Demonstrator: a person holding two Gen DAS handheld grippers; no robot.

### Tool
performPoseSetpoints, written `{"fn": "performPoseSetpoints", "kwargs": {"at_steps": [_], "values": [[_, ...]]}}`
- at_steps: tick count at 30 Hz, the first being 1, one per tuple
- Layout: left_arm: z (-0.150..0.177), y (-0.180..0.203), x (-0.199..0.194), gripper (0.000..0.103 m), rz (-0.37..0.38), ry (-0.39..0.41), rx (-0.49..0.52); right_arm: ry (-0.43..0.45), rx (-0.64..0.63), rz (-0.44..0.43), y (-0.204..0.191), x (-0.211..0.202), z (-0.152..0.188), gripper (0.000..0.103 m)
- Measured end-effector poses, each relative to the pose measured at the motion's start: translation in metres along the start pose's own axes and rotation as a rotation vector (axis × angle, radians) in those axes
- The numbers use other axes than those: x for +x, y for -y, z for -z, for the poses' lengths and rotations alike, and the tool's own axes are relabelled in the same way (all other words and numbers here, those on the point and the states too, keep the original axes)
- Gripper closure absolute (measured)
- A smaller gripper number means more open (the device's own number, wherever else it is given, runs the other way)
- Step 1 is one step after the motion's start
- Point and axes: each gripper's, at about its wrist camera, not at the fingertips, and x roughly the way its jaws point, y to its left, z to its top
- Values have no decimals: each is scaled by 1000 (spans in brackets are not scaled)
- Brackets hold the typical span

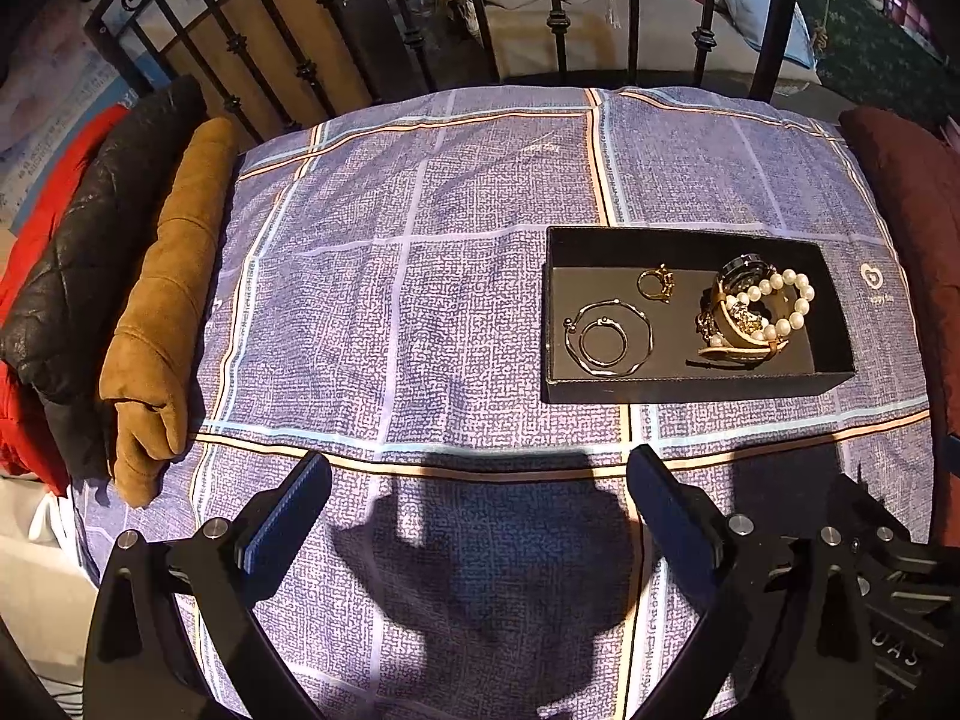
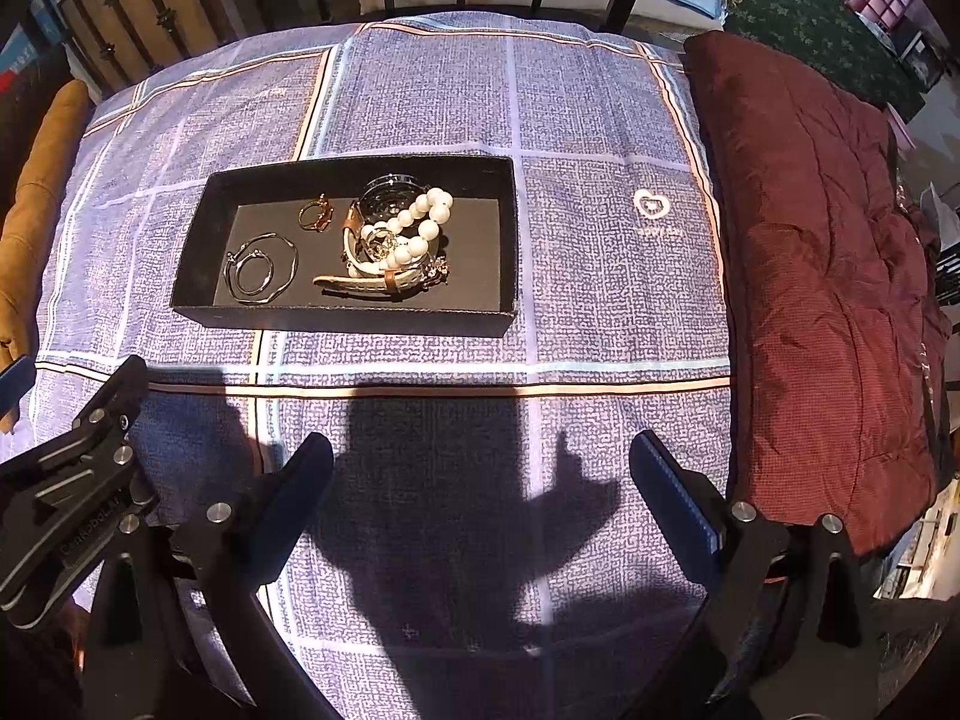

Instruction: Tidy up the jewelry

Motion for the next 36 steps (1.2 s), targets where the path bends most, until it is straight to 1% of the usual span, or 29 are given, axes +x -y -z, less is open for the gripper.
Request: {"fn": "performPoseSetpoints", "kwargs": {"at_steps": [3, 7, 10, 14, 16, 21, 36], "values": [[1, -3, 1, 6, 40, -4, -25, 4, 1, -1, 0, -1, 0, 6], [2, -8, -1, 6, 31, 26, -45, 6, 4, 1, 1, -2, -1, 6], [1, -10, 3, 6, 79, 1, -59, 7, 8, -1, 2, -2, -1, 6], [1, -8, 1, 6, 43, -1, -50, 6, 5, -1, 1, -2, 0, 6], [0, -6, -2, 6, 53, 8, -38, 6, 4, -3, 1, -2, 0, 6], [1, -5, -4, 6, 46, 18, -33, 10, 7, -3, 1, -2, 1, 6], [3, -4, -2, 6, 70, 8, -29, 9, 14, -8, 1, -2, 2, 6]]}}
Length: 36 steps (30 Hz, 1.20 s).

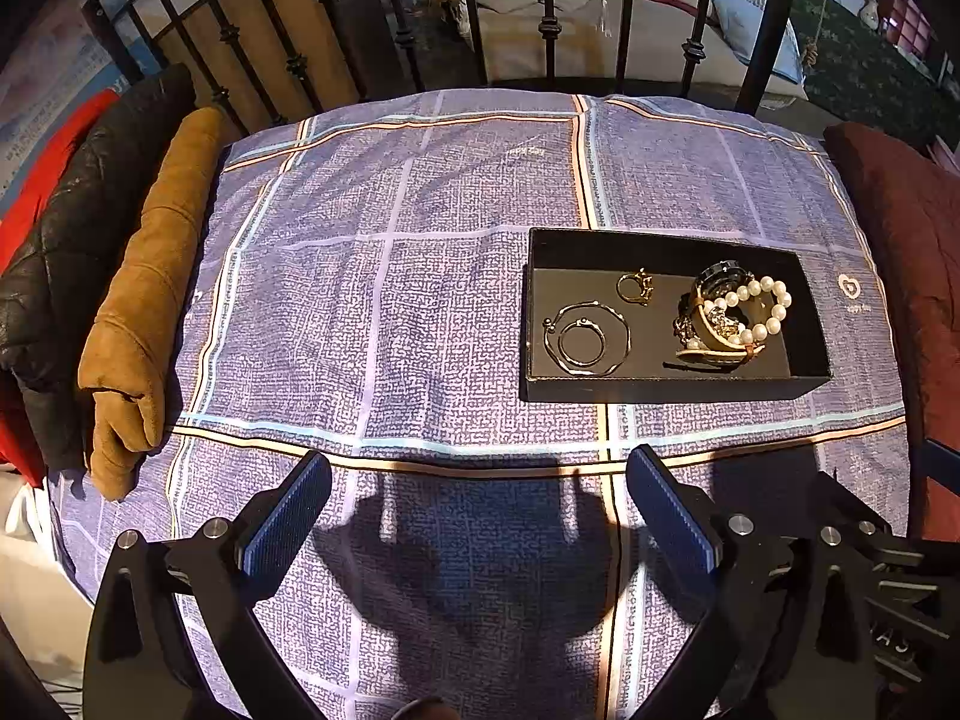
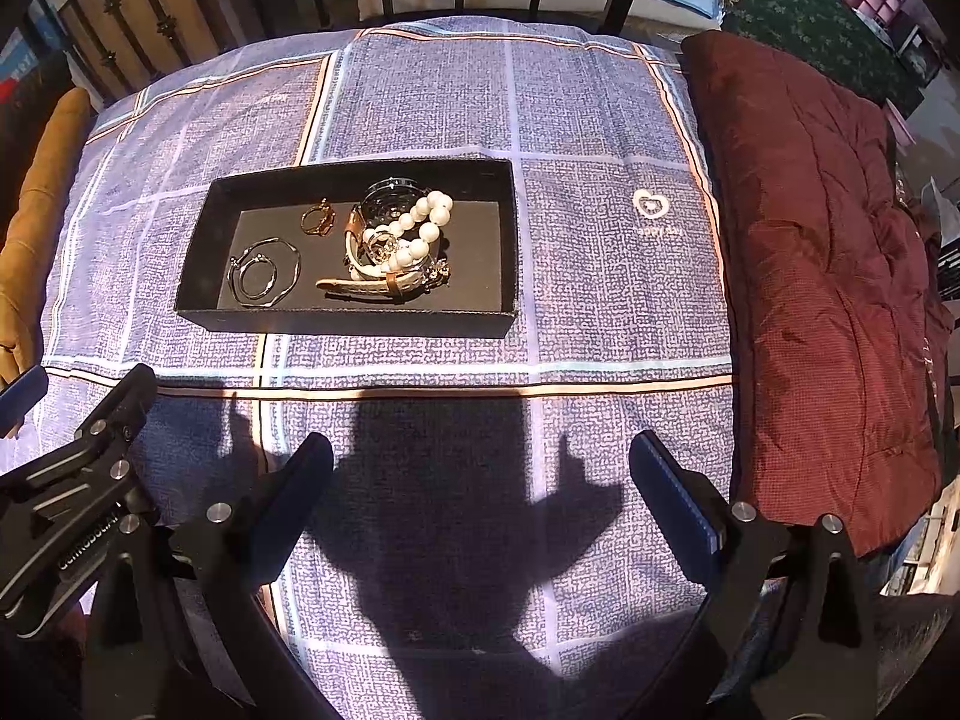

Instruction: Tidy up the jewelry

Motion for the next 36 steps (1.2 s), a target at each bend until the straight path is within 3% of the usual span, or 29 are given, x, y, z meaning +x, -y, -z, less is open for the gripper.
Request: {"fn": "performPoseSetpoints", "kwargs": {"at_steps": [36], "values": [[-1, -1, -5, 6, 29, 2, -6, 12, 15, -4, 6, -4, -1, 6]]}}
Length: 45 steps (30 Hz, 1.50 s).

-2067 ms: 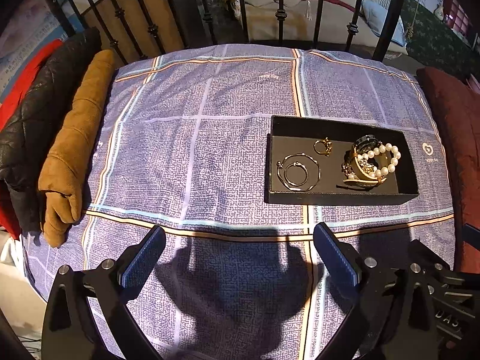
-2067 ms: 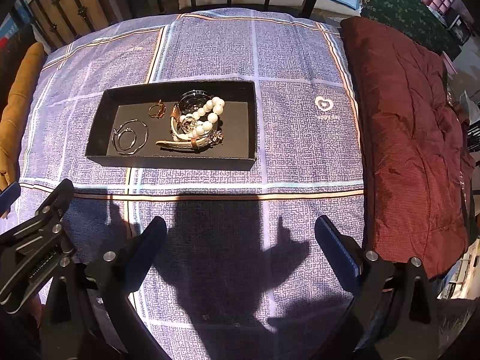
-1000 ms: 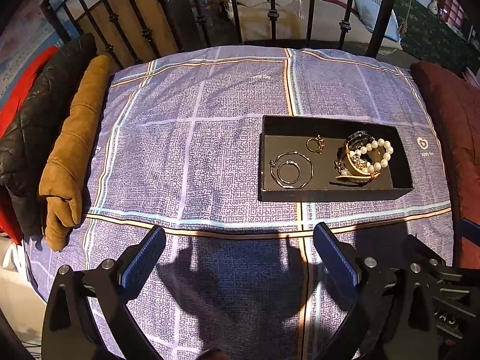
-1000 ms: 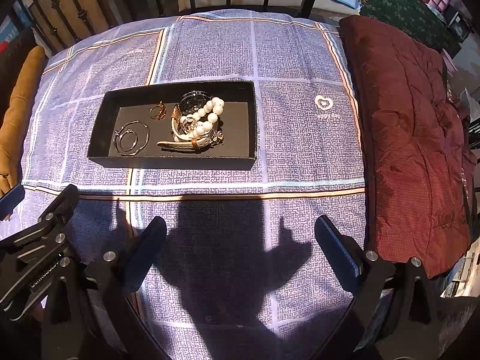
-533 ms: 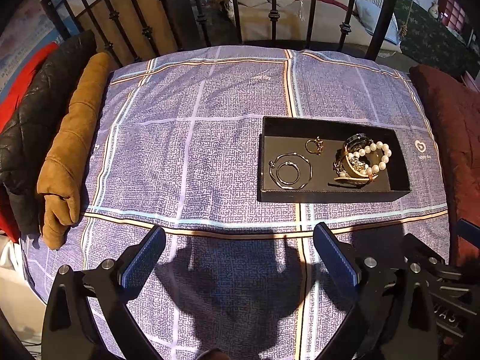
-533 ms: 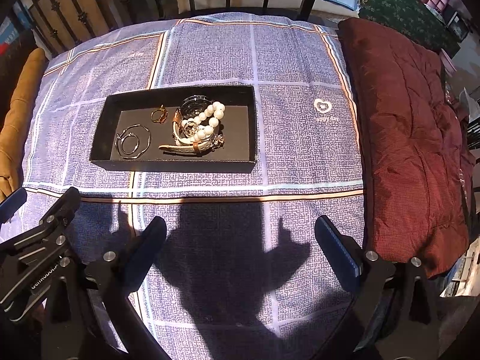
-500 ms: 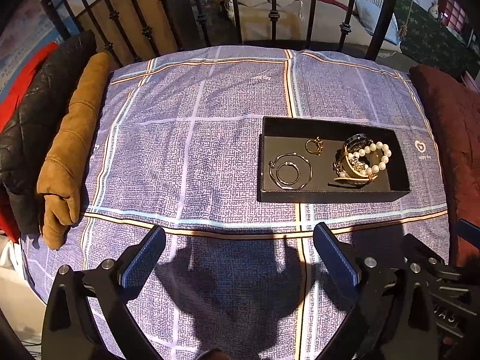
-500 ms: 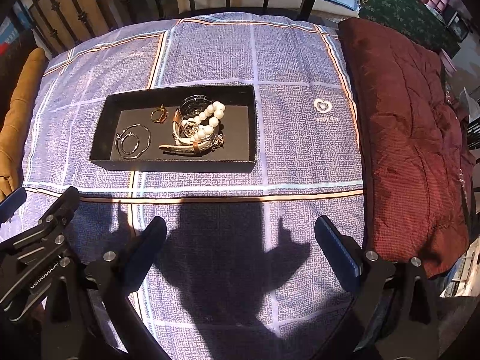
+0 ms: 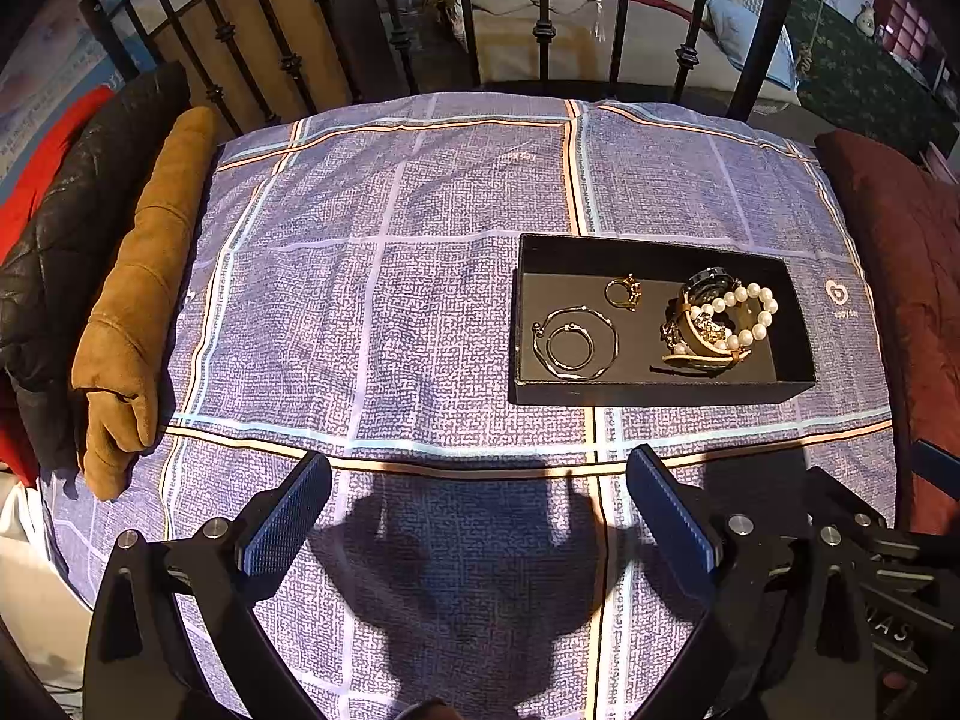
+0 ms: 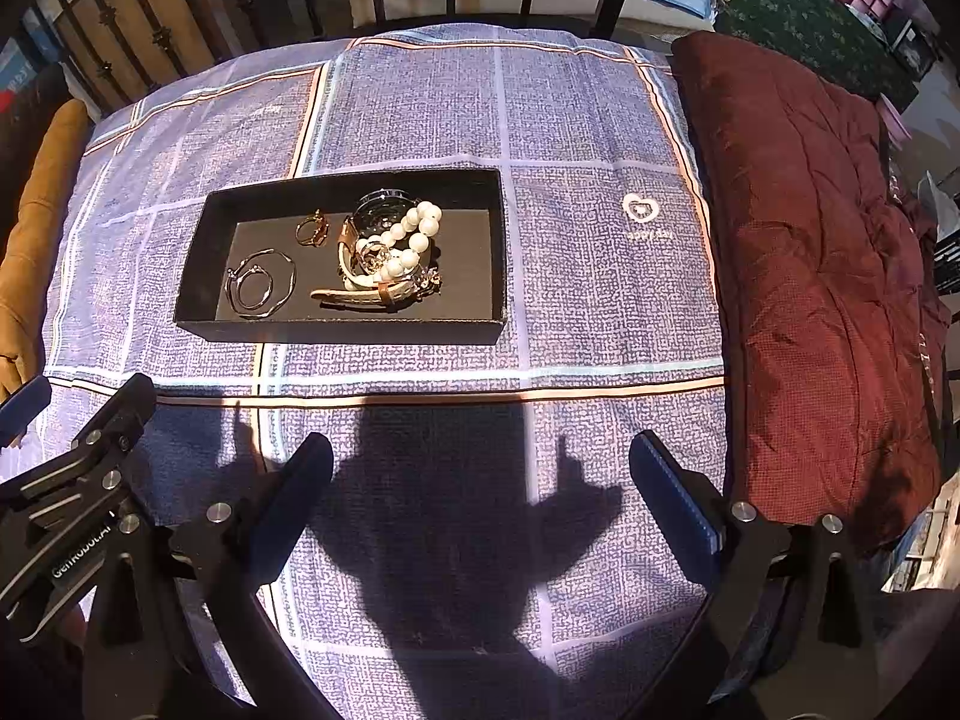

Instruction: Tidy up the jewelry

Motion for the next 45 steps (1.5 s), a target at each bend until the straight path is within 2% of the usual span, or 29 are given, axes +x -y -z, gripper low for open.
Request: {"fn": "performPoseSetpoints", "kwargs": {"at_steps": [45], "values": [[0, 0, 0, 6, 0, -7, 6, -2, 4, -2, 2, 3, 5, 6]]}}
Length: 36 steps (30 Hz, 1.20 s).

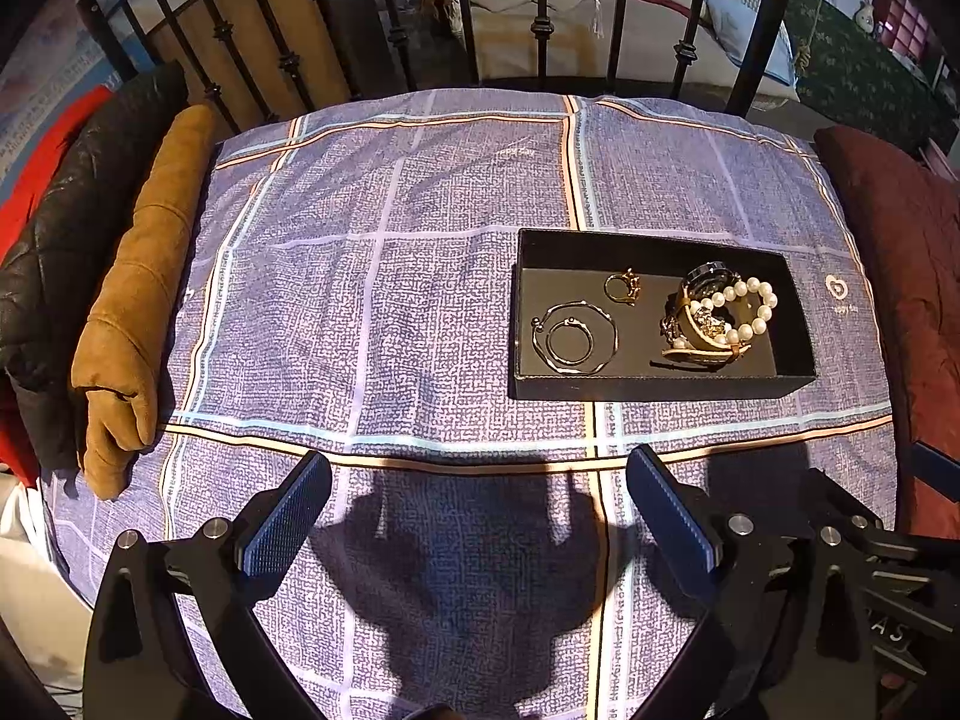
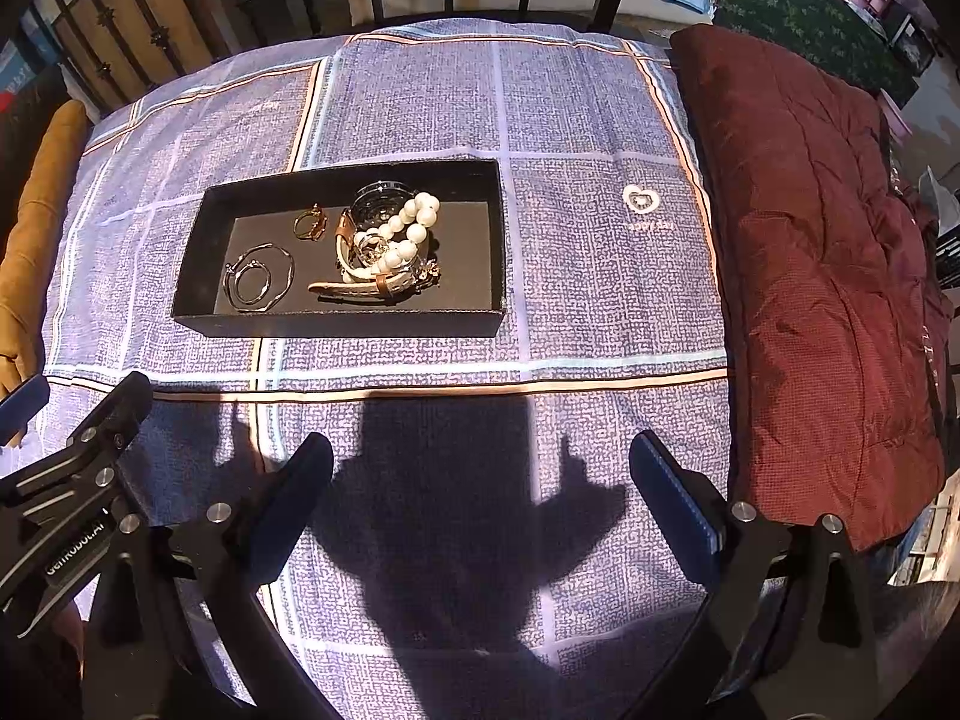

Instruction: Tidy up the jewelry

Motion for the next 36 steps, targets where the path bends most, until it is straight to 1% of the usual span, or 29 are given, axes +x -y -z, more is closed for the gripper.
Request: {"fn": "performPoseSetpoints", "kwargs": {"at_steps": [20, 27, 29, 31, 36], "values": [[-3, 0, -1, 6, 2, -5, -7, 2, 0, 1, 2, -4, -3, 6], [0, -2, -5, 6, -11, 48, -10, 2, -1, 1, 2, -4, -3, 6], [0, -4, -7, 6, -4, 57, -20, 1, 2, 2, 3, -3, -2, 6], [-1, -1, -9, 6, -11, 71, -5, 0, 4, 3, 3, -2, -2, 6], [-2, 0, -10, 6, -5, 60, -6, -3, 4, 4, 4, 0, -1, 6]]}}
